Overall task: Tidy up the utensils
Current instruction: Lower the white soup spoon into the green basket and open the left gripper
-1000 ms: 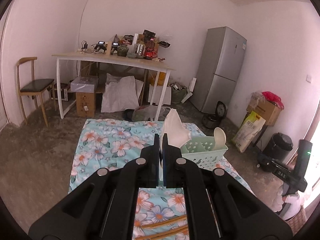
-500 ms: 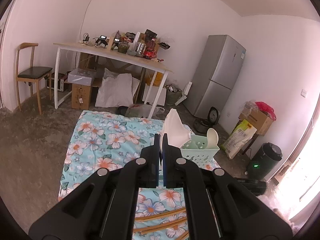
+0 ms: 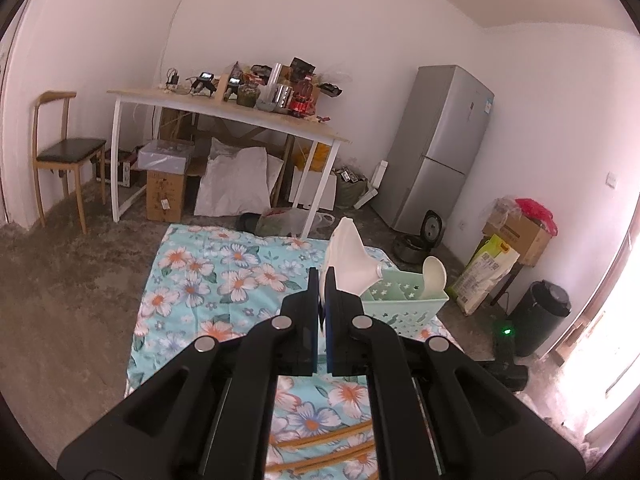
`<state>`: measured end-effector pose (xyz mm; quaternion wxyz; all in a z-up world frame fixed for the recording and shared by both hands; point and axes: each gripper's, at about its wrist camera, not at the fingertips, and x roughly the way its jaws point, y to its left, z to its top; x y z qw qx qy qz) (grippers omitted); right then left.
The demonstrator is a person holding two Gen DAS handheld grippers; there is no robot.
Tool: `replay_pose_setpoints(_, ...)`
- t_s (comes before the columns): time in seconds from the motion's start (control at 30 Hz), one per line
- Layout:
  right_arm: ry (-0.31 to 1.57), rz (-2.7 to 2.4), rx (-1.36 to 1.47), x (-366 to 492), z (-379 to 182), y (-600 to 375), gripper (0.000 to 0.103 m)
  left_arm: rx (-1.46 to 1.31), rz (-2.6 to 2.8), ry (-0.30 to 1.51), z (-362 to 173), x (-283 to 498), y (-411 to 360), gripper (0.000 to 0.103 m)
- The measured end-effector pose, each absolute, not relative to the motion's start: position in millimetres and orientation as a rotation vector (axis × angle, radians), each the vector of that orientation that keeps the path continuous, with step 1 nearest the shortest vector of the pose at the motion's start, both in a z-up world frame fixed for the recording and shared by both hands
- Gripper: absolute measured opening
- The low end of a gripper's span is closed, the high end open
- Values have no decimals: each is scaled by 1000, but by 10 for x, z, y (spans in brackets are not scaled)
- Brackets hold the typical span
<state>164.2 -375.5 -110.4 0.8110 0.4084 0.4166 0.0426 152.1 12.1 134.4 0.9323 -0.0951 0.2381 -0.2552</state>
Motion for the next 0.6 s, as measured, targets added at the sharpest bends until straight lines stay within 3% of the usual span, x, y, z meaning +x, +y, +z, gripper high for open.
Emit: replay_pose_setpoints(0.6, 547, 106, 751, 1019, 246, -3940, 4, 251, -487, 632, 1280, 2185, -794, 2)
